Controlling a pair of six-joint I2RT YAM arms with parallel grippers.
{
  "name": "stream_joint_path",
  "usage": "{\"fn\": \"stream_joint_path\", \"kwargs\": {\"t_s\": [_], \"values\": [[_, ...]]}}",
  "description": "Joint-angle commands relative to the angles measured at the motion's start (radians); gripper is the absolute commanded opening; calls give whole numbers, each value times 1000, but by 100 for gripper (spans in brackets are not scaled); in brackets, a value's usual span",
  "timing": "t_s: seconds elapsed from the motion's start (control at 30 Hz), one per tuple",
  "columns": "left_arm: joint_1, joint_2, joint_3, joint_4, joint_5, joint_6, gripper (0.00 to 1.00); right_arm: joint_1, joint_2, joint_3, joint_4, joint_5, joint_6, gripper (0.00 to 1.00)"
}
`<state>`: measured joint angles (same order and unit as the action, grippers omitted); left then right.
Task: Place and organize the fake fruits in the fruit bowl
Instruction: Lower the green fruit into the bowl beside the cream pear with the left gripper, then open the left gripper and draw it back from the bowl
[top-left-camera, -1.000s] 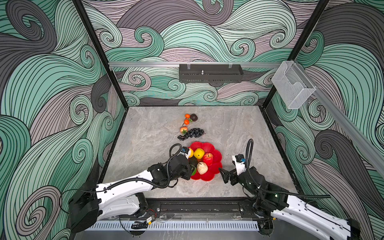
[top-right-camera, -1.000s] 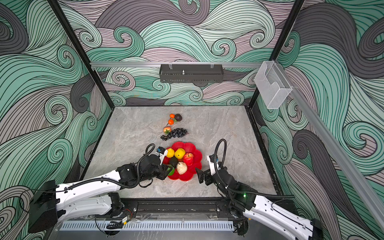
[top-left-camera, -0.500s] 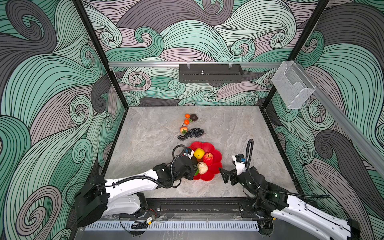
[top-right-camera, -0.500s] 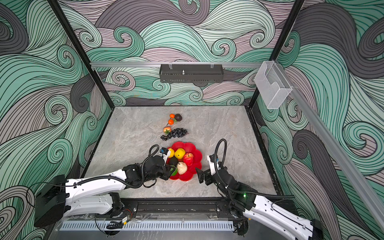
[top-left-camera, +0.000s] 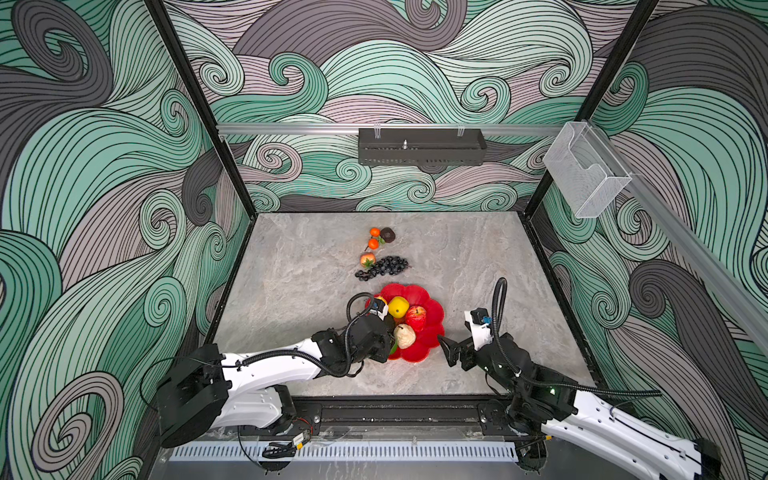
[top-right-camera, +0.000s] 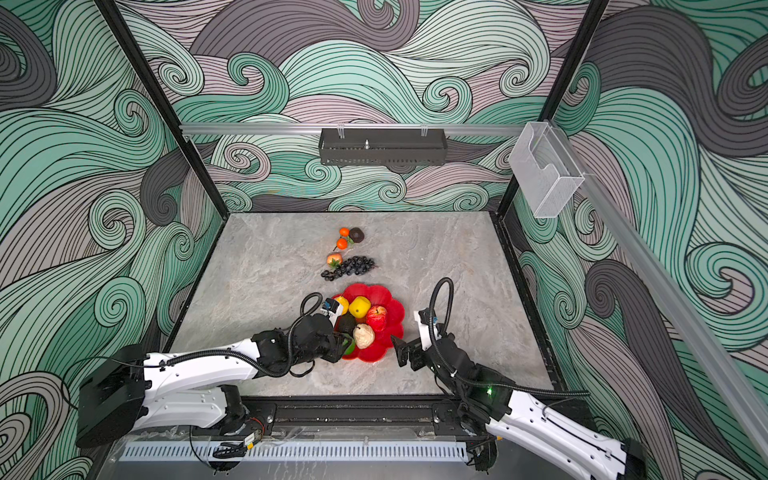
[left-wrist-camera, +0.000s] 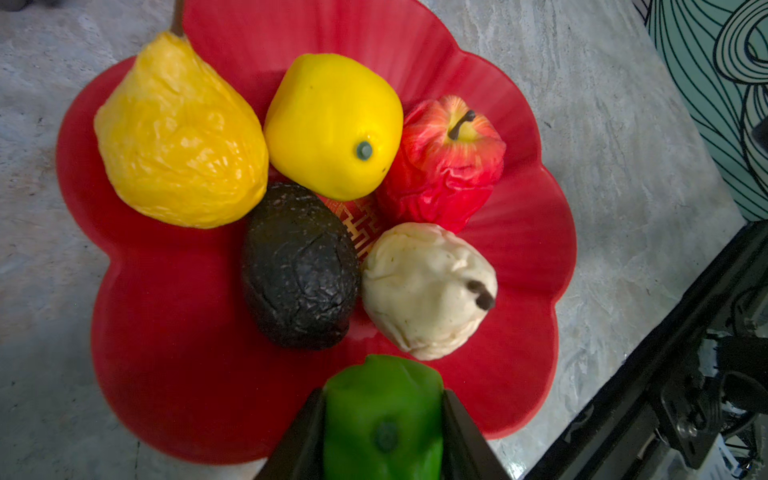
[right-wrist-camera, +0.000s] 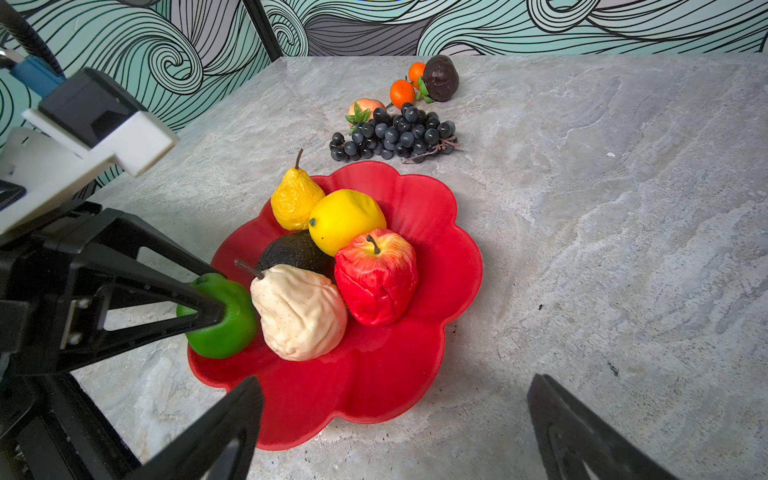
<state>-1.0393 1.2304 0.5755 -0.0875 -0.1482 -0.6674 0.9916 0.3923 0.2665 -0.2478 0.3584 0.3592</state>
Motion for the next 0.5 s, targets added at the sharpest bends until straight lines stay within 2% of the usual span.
{"fn": "stream_joint_path", "kwargs": {"t_s": [0.0,0.2,0.47], "values": [[-5,14,9,17,1,-8,45,-7,-7,-12,2,-6,4,100],[-4,5,5,17,-5,-9,52,-9,-6,-11,2,-7,5,100],[-5,-39,1,-4,-23,-8,57,-10,-9,-11,1,-7,6,100]]}}
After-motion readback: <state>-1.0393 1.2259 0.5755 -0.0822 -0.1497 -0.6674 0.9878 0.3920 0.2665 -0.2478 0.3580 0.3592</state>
